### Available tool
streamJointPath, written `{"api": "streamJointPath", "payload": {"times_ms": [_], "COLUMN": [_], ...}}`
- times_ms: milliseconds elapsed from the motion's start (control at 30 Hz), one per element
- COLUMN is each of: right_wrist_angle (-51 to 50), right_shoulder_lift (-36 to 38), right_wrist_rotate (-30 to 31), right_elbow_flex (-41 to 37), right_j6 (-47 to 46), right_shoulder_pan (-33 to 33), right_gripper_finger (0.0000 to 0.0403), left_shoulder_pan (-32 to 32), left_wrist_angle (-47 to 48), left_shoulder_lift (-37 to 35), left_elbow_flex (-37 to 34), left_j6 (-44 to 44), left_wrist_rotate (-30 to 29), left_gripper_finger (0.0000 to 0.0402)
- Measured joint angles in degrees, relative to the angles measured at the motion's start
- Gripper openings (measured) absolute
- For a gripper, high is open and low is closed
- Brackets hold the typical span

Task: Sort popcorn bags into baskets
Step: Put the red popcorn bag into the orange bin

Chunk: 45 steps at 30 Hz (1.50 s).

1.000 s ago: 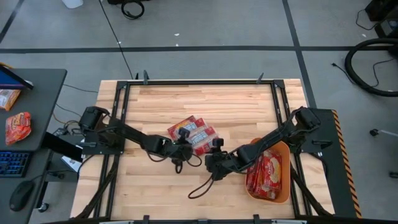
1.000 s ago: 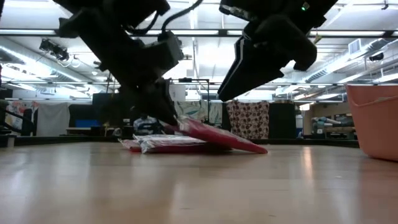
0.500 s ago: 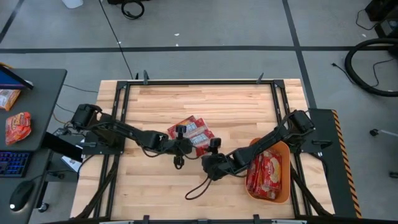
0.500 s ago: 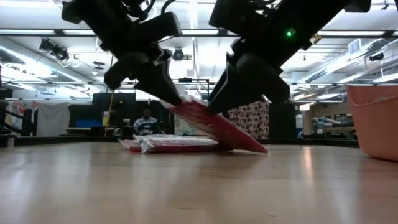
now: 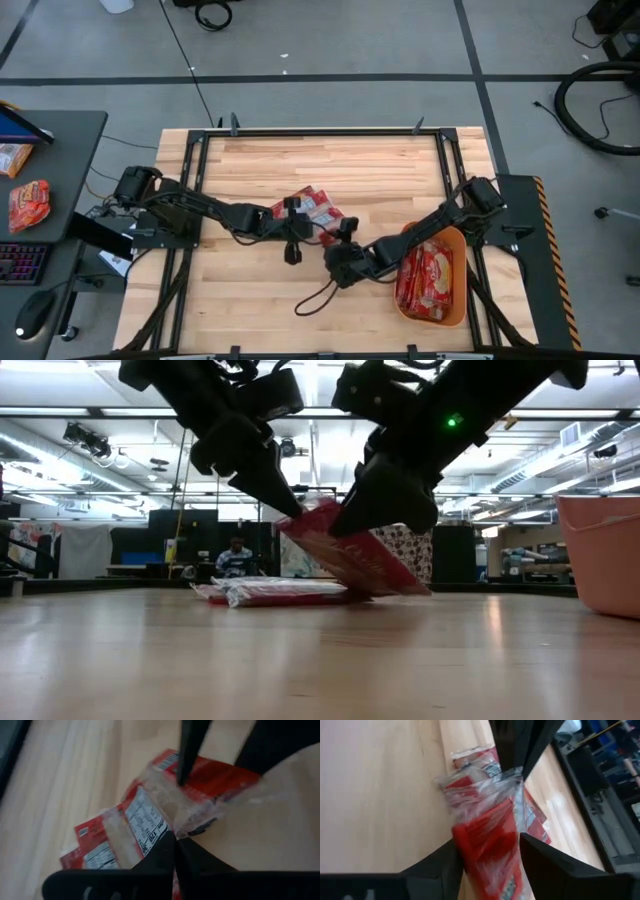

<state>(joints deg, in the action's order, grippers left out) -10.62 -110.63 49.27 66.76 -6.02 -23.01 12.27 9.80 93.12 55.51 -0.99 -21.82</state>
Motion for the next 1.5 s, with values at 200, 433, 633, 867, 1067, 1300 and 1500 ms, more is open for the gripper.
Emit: {"api": "streamJointPath", "payload": {"times_ms": [200, 433, 633, 867, 1067, 1300, 1500], "right_wrist_angle": [-0.2, -2.4, -8.6, -17.6, -26.3, -37.1, -42.3], "right_shoulder_lift": [0.0, 0.4, 8.6, 23.7, 34.9, 43.5, 45.5], "right_wrist_rotate": [-4.9, -7.1, -13.4, -32.2, -40.6, -39.7, -31.0], "right_elbow_flex": [0.0, 0.0, 0.0, 0.0, 0.0, 0.0, 0.0], "right_j6": [-1.7, -1.8, -10.1, -28.2, -42.3, -54.5, -65.4], "right_shoulder_pan": [0.9, 1.3, 1.1, 0.9, -1.1, -7.4, -16.5], "right_gripper_finger": [0.0122, 0.0025, 0.0031, 0.0035, 0.0034, 0.0036, 0.0036], "left_shoulder_pan": [0.2, 1.4, 2.7, 2.8, 3.5, 4.6, 5.8], "left_wrist_angle": [0.3, 2.1, 5.3, 8.0, 9.1, 9.7, 12.7], "left_shoulder_lift": [0.1, 0.1, -0.8, -2.2, -2.6, -2.9, -2.9], "left_elbow_flex": [0.0, 0.1, 0.1, 0.1, 0.1, 0.1, 0.1], "left_j6": [-0.1, -2.7, -5.9, -5.3, -5.6, -5.1, -2.9], "left_wrist_rotate": [4.8, 1.9, -2.0, -1.1, 1.6, 1.6, 1.9], "left_gripper_finger": [0.0012, 0.0043, 0.0110, 0.0132, 0.0133, 0.0133, 0.0133]}}
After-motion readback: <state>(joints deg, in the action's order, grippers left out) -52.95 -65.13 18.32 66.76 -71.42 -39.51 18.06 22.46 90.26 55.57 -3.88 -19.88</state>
